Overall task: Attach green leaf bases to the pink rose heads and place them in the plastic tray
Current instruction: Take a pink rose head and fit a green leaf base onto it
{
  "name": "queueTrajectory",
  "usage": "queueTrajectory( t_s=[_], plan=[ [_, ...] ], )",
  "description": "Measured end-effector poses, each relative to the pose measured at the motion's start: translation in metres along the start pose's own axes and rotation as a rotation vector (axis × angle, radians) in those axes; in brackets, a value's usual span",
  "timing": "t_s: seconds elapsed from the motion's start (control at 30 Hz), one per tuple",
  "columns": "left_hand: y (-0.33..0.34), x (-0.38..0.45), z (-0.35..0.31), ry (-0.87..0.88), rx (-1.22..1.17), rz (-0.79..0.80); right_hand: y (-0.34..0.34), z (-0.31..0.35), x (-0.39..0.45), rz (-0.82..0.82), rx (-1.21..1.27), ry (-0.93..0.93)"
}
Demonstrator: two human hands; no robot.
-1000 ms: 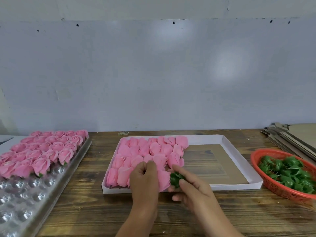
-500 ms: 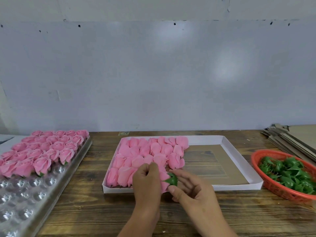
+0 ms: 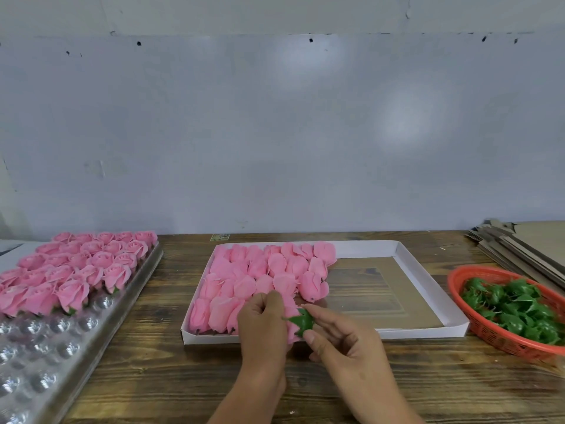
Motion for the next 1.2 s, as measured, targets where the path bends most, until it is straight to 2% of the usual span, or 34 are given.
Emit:
queueTrajectory(
  t_s=[0.17, 0.67, 0.8, 0.97, 1.1, 1.2],
  plan=[
    [0.002, -0.001, -0.001, 0.056, 0.031, 0.009, -0.001, -0.001, 0.001, 0.001, 0.021, 0.019],
    [0.011, -0.006, -0.008, 0.128, 0.217, 0.103, -0.014, 0.004, 0.006, 0.025, -0.152, 0.02],
    [0.01, -0.005, -0.006, 0.132, 0.234, 0.095, -0.015, 0.004, 0.006, 0.04, -0.281, 0.01],
    [0.019, -0.01, -0.018, 0.232, 0.374, 0.117, -0.012, 0.005, 0.006, 0.068, -0.457, -0.045],
    [0.026, -0.009, -0.024, 0.206, 0.243, 0.268, -0.025, -0.004, 0.011, -0.03, -0.003, 0.002],
    [0.037, -0.012, -0.019, 0.13, 0.268, 0.427, -0.019, -0.004, 0.012, 0.077, 0.293, 0.043]
  ],
)
Point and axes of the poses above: each hand's wrist, its own x-axis towards the middle knuckle, its own y-axis out of the palm, z = x × y, the point moved 7 cm from there along x, towards the middle knuckle, and after that the axes turned 13 degrees about z, right-handed, at the moved point
